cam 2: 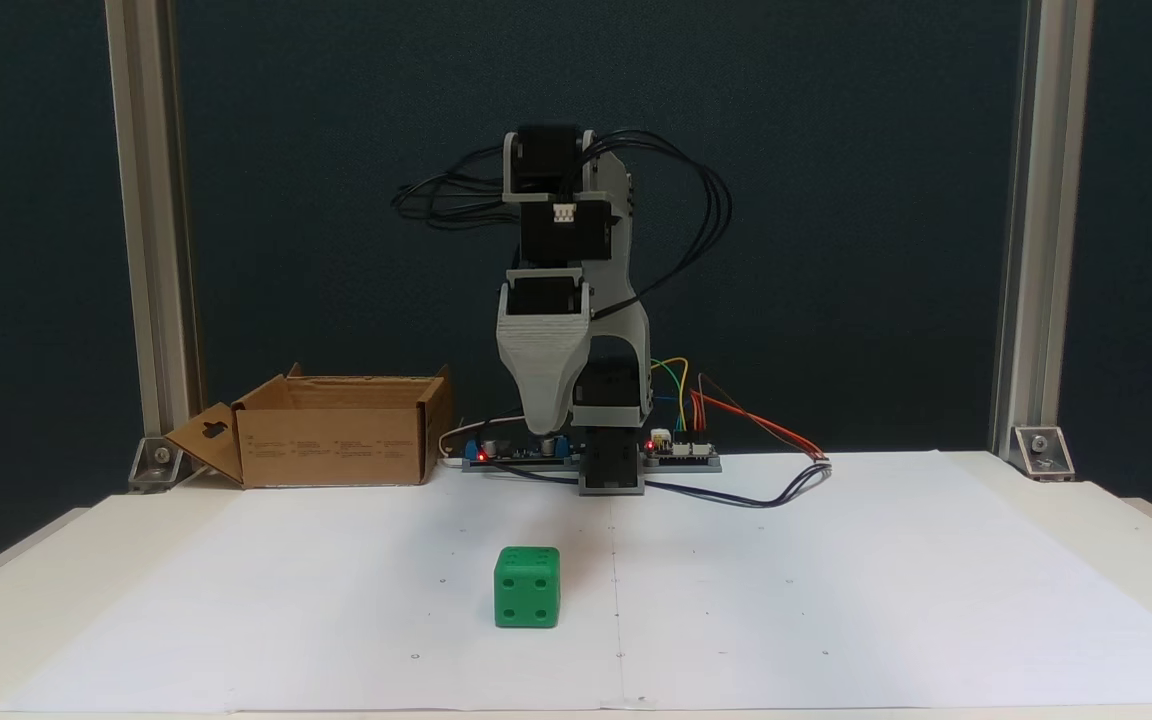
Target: Grasp a green dice and put it in the bin.
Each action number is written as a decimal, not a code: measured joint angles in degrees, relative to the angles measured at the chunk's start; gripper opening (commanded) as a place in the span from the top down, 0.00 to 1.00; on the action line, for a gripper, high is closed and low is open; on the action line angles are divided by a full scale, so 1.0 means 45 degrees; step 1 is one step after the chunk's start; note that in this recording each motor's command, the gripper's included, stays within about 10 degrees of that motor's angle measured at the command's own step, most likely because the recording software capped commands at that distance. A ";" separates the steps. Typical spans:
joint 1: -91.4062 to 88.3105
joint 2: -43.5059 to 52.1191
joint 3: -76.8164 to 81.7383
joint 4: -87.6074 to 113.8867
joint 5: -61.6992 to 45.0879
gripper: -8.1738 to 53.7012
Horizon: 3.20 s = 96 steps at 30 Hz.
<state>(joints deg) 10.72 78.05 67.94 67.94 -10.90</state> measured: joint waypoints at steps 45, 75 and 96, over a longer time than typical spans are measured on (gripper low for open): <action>0.0391 -0.2871 -0.0762 -0.1152 0.0000 0.17; 0.0469 -0.3242 0.1270 -0.3379 0.0000 0.17; 0.0586 -0.3867 0.1543 -0.4063 0.0000 0.17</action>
<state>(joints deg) 13.36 60.64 74.88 49.66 -10.90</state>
